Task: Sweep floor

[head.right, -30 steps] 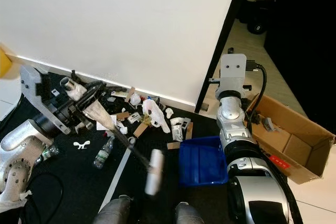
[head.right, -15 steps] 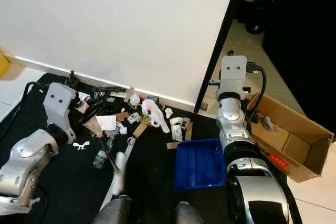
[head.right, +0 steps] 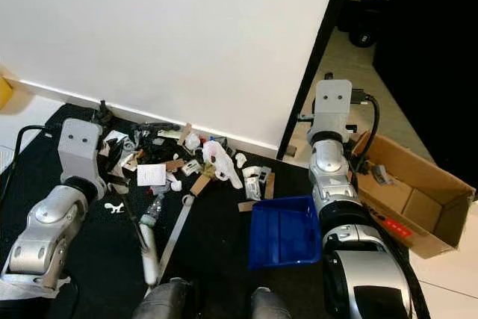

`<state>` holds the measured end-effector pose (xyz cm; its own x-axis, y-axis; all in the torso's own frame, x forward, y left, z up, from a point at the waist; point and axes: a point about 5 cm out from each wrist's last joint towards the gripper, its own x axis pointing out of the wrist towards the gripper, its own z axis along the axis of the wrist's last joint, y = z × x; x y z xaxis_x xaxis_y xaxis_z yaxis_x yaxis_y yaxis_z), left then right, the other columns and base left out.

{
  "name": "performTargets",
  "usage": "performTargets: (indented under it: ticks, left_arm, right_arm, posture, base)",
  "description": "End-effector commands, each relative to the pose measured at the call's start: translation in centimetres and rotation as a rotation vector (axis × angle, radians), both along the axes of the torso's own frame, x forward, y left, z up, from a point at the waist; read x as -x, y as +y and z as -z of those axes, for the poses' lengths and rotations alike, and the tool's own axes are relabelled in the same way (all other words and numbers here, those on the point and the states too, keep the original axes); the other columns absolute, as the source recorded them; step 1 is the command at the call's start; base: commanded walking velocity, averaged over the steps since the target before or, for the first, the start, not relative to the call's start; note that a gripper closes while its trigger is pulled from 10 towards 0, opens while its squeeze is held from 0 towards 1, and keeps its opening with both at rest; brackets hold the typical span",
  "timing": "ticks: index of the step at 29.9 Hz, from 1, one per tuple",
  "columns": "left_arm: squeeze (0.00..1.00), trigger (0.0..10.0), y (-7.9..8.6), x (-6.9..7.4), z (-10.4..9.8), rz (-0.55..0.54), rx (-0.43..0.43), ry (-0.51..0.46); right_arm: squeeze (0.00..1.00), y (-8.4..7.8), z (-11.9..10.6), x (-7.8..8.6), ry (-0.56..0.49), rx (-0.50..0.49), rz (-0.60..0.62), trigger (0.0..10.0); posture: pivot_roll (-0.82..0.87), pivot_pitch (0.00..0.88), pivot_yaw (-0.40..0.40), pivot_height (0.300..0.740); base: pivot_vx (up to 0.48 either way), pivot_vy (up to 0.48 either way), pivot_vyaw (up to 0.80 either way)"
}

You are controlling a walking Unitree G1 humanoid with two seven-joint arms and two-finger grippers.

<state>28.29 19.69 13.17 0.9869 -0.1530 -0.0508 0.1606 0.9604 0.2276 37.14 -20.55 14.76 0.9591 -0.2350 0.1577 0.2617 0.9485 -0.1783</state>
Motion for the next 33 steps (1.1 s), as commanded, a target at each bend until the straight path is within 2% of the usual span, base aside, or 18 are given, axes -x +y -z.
performTargets:
  ticks: [1, 7, 11, 12, 14, 17, 20, 26, 27, 28, 31, 33]
  left_arm:
    - [0.00, 10.0, 0.5, 0.3, -0.6, 0.044, -0.073, -0.046]
    - [0.00, 10.0, 0.9, 0.6, -2.6, 0.122, -0.080, -0.108]
    - [0.00, 10.0, 1.9, 0.3, -5.8, 0.238, -0.105, -0.160]
    - [0.00, 10.0, 1.9, 0.3, -5.8, 0.238, -0.105, -0.160]
    - [0.00, 10.0, 2.9, -0.3, -6.6, 0.277, -0.159, -0.165]
    - [0.00, 10.0, 3.3, -0.6, -6.9, 0.291, -0.177, -0.162]
    - [0.00, 10.0, 4.8, -2.1, -7.9, 0.374, -0.233, -0.149]
    - [0.00, 10.0, 5.1, -2.7, -7.5, 0.447, -0.277, -0.101]
    - [0.00, 10.0, 5.5, -2.9, -6.4, 0.477, -0.328, -0.061]
    - [0.00, 10.0, 5.6, -3.0, -5.9, 0.487, -0.354, -0.048]
    - [0.00, 10.0, 5.7, -3.1, -5.4, 0.492, -0.373, -0.036]
    - [0.00, 10.0, 5.7, -3.3, -4.2, 0.514, -0.420, -0.022]
  right_arm:
    - [0.00, -0.1, 0.1, 0.0, 0.003, -0.011, -0.002, 10.0]
    - [0.00, -0.2, 0.5, 0.2, 0.012, -0.013, -0.001, 10.0]
    - [0.00, -0.2, 0.6, 0.4, 0.014, -0.014, 0.002, 10.0]
    - [0.00, -0.2, 0.6, 0.4, 0.014, -0.014, 0.002, 10.0]
    - [0.00, -0.4, 0.7, 0.5, 0.015, -0.013, 0.009, 10.0]
    - [0.00, -0.5, 0.8, 0.5, 0.016, -0.012, 0.013, 10.0]
    - [0.00, -1.7, 1.2, 1.1, 0.021, 0.005, 0.060, 10.0]
    - [0.00, -2.7, 1.2, 1.7, -0.006, -0.002, 0.113, 10.0]
    - [0.00, -3.2, 0.7, 2.0, -0.054, -0.019, 0.153, 10.0]
    - [0.00, -3.4, 0.4, 2.1, -0.077, -0.023, 0.164, 10.0]
    - [0.00, -3.5, 0.1, 2.2, -0.100, -0.027, 0.170, 10.0]
    - [0.00, -3.5, -0.4, 2.4, -0.134, -0.030, 0.172, 10.0]
  posture:
    - [0.10, 0.151, 0.009, 0.740]
    - [0.11, 0.167, 0.014, 0.740]
    - [0.12, 0.189, 0.027, 0.740]
    - [0.12, 0.189, 0.027, 0.740]
    - [0.11, 0.206, 0.036, 0.740]
    - [0.11, 0.206, 0.036, 0.740]
    - [0.09, 0.268, 0.059, 0.740]
    - [0.09, 0.313, 0.074, 0.740]
    - [0.07, 0.358, 0.081, 0.740]
    - [0.07, 0.363, 0.081, 0.740]
    - [0.06, 0.378, 0.081, 0.740]
    - [0.05, 0.392, 0.080, 0.740]
  base:
    - [0.000, 0.000, 0.00]
    - [0.000, 0.000, 0.00]
    - [0.000, 0.000, 0.00]
    - [0.000, 0.000, 0.00]
    - [0.000, 0.000, 0.00]
    - [0.000, 0.000, 0.00]
    - [0.000, 0.000, 0.00]
    - [0.000, 0.000, 0.00]
    - [0.000, 0.000, 0.00]
    - [0.000, 0.000, 0.00]
    - [0.000, 0.000, 0.00]
    - [0.000, 0.000, 0.00]
